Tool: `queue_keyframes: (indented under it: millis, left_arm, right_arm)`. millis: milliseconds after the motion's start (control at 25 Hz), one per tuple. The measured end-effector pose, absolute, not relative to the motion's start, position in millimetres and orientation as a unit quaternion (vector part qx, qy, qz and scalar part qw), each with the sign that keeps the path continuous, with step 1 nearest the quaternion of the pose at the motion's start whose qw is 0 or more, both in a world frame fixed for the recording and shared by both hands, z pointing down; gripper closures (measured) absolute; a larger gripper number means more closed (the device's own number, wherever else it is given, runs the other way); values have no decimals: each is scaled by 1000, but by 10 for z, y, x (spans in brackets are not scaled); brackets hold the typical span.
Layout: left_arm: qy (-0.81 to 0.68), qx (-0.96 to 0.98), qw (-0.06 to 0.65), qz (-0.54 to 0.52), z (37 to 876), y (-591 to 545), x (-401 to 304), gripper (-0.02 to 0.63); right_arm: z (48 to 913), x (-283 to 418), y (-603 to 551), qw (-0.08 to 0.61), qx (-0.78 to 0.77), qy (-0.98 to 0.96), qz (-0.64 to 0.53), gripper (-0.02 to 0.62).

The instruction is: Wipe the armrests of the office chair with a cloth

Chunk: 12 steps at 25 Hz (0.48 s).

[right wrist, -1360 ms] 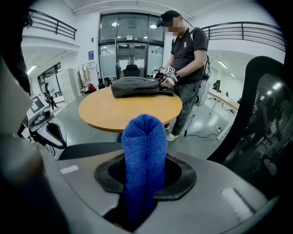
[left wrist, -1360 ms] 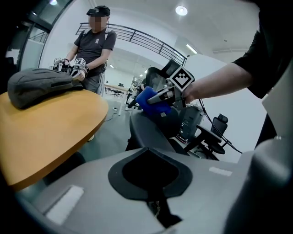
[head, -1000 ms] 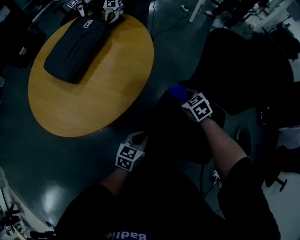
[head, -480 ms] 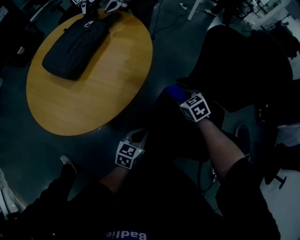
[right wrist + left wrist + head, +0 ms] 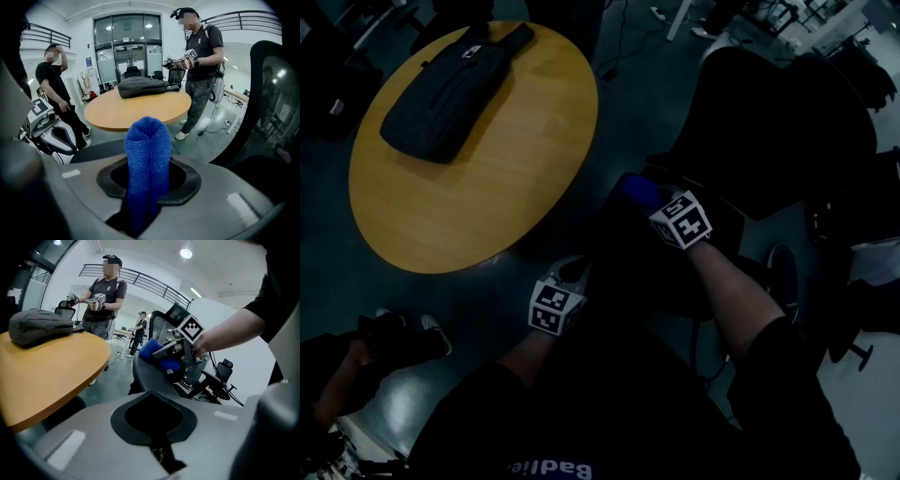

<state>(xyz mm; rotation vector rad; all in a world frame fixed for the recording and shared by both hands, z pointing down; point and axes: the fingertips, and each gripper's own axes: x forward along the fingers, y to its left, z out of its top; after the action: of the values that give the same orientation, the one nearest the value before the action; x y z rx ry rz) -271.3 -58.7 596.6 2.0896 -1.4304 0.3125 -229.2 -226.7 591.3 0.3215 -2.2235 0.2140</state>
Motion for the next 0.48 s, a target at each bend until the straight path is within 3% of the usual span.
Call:
queue_keyframes:
  millis: [480]
  left_arm:
    - [-533,787,288,117,5981,-585,-2696,592]
  right_arm:
    - [5921,-2279,-2043,427,119,-892,86,465]
